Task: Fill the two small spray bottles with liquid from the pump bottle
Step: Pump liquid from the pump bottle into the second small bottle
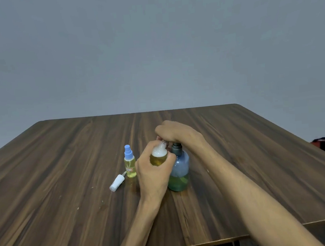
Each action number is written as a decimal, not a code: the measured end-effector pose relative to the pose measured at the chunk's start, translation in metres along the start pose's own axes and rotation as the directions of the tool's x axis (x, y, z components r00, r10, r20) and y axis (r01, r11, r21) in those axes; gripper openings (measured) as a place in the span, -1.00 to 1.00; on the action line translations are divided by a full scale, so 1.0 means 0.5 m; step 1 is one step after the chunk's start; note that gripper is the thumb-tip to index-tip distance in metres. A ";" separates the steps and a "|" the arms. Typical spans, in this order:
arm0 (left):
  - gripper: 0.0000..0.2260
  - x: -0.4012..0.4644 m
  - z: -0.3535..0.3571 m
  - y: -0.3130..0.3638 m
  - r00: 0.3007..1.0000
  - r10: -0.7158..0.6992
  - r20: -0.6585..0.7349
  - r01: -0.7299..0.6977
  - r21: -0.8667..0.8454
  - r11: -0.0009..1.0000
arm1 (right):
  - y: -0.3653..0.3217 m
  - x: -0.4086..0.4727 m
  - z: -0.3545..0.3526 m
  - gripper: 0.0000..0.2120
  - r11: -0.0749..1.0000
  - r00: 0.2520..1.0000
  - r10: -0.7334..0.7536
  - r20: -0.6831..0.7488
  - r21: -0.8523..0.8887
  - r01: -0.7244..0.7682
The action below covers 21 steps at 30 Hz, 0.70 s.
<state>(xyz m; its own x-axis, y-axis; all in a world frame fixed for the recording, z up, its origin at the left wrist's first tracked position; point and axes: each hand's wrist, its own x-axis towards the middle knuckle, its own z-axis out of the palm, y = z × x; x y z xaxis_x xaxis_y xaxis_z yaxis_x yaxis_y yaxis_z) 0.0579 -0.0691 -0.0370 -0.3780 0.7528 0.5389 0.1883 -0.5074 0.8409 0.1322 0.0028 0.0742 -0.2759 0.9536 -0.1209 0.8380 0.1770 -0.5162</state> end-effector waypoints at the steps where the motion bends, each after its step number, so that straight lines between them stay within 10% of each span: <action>1: -0.77 -0.001 0.000 0.002 1.000 0.001 -0.004 -0.001 -0.003 1.000 | 0.000 -0.001 0.002 -0.60 1.000 0.999 0.001 -0.035 -0.022 -0.002; 6: -0.77 -0.002 -0.003 -0.005 1.000 0.023 0.001 -0.023 -0.007 1.000 | -0.005 0.002 -0.006 -0.69 0.989 0.950 -0.128 -0.286 -0.110 0.100; 21: -0.90 0.002 0.000 -0.016 0.999 0.035 -0.001 -0.035 -0.006 0.999 | 0.004 -0.003 0.003 -0.76 0.984 0.942 -0.143 -0.304 -0.143 0.104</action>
<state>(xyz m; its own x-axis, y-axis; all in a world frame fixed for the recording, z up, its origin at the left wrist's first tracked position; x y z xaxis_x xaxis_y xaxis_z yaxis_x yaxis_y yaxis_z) 0.0560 -0.0643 -0.0432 -0.3716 0.7343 0.5681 0.1963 -0.5360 0.8211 0.1337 0.0012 0.0721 -0.2365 0.9468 0.2182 0.8636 0.3078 -0.3994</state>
